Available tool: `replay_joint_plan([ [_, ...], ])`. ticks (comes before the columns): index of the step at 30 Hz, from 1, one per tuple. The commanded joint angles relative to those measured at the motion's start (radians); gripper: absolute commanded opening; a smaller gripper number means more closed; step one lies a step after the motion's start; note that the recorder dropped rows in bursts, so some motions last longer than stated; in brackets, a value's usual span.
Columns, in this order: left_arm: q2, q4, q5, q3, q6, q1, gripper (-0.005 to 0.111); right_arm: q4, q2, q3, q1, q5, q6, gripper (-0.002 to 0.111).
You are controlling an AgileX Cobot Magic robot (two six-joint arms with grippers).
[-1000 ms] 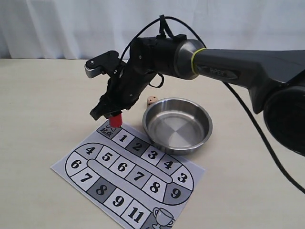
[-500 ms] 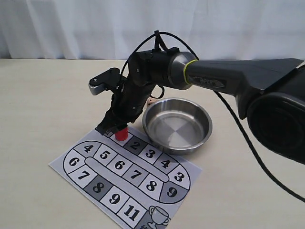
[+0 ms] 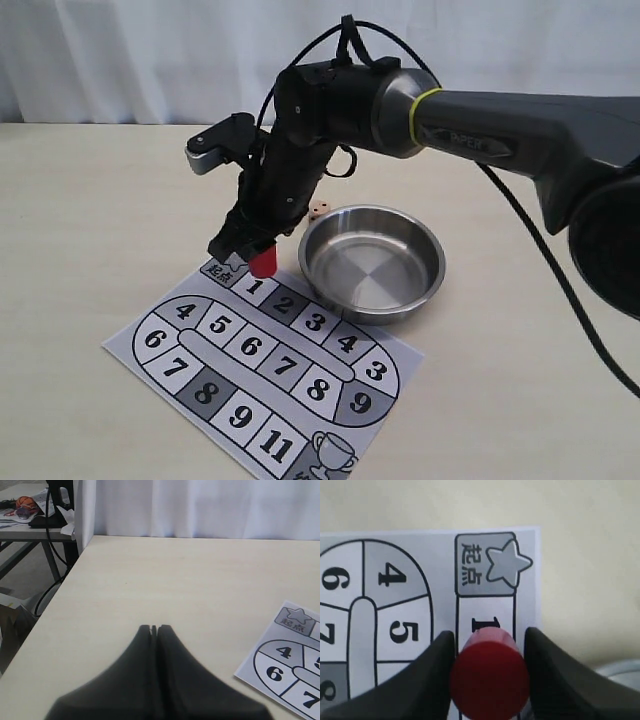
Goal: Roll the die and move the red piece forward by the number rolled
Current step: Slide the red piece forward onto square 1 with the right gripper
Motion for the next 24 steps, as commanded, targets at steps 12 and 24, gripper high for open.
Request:
replay_joint_plan([
  [12,-0.001,0.000,-0.012,0.002,-0.006,0.000,0.000,-0.051,-0.009,0.168,-0.002,-0.081,0.031,0.004],
  [24,-0.001,0.000,-0.012,0.002,-0.006,0.000,0.000,-0.006,-0.009,0.168,-0.002,-0.087,0.059,0.040],
])
